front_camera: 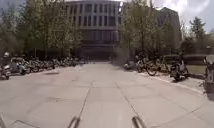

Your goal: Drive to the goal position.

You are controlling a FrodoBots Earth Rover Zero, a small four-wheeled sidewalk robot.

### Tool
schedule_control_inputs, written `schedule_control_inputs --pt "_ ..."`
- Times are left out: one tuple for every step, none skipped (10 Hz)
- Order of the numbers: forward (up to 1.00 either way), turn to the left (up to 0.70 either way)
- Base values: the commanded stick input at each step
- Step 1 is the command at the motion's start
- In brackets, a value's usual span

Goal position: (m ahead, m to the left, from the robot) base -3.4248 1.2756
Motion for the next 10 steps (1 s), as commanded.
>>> schedule_control_inputs --pt "0.7 0.0" --pt "0.7 0.0" --pt "0.7 0.06" --pt "0.7 0.18" --pt "0.7 0.32" --pt "0.7 0.35" --pt "0.7 0.35" --pt "0.7 0.35" --pt "0.7 0.35" --pt "0.7 0.35"
